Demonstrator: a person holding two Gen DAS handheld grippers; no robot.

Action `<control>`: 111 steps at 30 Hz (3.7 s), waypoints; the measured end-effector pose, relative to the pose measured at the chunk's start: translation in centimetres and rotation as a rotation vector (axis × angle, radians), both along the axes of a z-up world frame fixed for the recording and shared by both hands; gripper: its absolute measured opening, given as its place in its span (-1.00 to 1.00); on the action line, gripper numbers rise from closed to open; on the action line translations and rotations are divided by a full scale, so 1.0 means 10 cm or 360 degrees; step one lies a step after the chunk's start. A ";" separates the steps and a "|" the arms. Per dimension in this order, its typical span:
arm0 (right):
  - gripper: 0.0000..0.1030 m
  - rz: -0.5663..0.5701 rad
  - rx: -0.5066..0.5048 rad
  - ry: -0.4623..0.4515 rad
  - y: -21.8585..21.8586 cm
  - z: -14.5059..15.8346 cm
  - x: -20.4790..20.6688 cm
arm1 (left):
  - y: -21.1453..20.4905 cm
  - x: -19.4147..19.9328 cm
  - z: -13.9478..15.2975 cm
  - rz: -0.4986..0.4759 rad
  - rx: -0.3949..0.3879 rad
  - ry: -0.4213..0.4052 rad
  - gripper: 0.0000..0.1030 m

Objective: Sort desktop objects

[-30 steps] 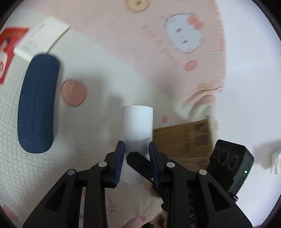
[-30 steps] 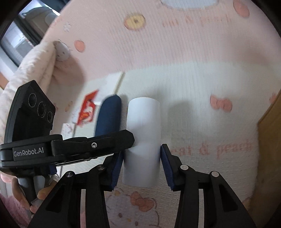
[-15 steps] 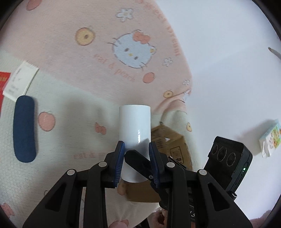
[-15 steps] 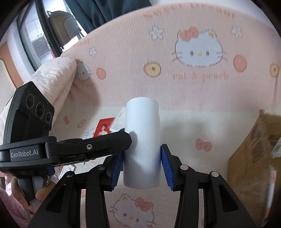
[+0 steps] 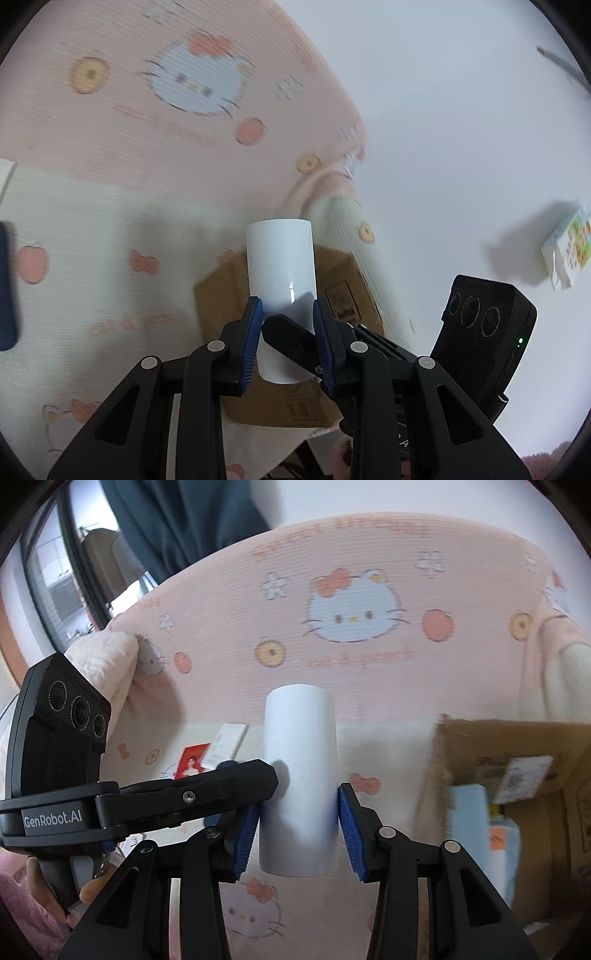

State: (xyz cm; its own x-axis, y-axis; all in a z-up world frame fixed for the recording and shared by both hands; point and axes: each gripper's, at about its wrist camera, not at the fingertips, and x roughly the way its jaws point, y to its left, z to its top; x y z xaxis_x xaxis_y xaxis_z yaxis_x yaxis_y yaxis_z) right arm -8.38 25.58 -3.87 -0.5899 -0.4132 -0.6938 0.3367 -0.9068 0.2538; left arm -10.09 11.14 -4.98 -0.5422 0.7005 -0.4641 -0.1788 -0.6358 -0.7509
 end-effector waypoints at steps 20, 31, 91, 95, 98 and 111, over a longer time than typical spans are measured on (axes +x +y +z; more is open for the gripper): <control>-0.22 -0.0262 -0.0209 -0.0327 1.32 -0.32 0.09 | 1.13 -0.34 -0.28 -0.0380 -0.0095 -0.0200 -0.39; 0.07 -0.0220 -0.0146 -0.0407 1.24 -0.49 -0.03 | 1.12 -0.31 -0.32 -0.0350 -0.0218 -0.0221 -0.26; 0.58 -0.0574 0.0296 -0.0364 2.16 0.11 0.73 | 2.41 0.11 0.23 -0.0532 -0.1600 0.0354 0.33; 0.58 -0.0545 0.0287 -0.0389 2.11 0.07 0.76 | 2.39 0.12 0.22 -0.0536 -0.1591 0.0334 0.32; 0.58 -0.0529 0.0298 -0.0395 2.06 0.05 0.78 | 2.37 0.13 0.24 -0.0533 -0.1583 0.0339 0.32; 0.59 -0.0482 0.0323 -0.0369 1.90 0.10 0.83 | 2.36 0.21 0.27 -0.0559 -0.1570 0.0370 0.33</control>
State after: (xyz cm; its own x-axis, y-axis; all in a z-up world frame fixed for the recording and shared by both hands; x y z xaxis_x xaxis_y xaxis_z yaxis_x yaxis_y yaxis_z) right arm -0.10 44.58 -2.86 -0.4823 -0.0868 -0.8717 0.0025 -0.9952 0.0978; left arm -7.95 34.73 -2.25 -0.5309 0.2067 -0.8218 -0.5423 -0.8281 0.1420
